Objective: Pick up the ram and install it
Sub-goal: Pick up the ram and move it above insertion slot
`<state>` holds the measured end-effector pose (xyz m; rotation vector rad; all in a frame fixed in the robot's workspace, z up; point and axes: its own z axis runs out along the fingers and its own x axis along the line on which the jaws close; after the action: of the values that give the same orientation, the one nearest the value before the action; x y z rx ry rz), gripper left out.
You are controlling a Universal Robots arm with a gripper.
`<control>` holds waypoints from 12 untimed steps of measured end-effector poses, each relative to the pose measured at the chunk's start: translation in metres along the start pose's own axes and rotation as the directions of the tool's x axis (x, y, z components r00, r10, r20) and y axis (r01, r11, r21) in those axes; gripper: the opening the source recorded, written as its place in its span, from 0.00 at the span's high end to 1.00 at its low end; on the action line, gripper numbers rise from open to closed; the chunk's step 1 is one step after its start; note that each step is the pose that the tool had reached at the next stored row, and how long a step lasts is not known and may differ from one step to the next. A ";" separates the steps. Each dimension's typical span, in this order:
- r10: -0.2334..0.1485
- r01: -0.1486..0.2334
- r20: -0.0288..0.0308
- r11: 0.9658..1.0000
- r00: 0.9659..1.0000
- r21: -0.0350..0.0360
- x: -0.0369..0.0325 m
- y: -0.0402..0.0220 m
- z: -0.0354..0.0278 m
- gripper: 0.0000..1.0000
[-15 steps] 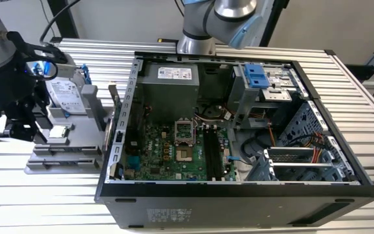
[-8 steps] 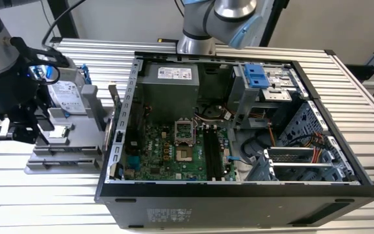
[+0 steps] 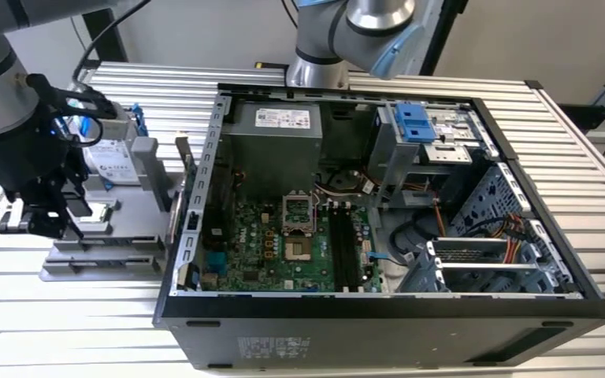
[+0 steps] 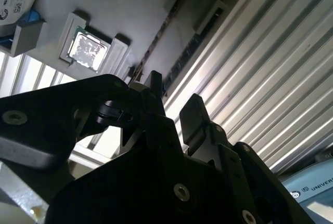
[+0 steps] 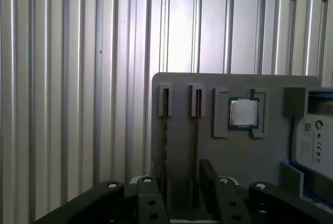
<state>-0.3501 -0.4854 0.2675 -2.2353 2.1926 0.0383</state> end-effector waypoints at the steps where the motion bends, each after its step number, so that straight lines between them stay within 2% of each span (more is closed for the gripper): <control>1: 0.000 0.000 0.000 1.000 1.000 0.000 0.0000 -0.0001 0.0015 0.00; 12: 0.000 0.000 0.000 1.000 1.000 0.000 0.0005 -0.0003 0.0179 0.00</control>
<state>-0.3500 -0.4855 0.2497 -2.2352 2.1925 0.0383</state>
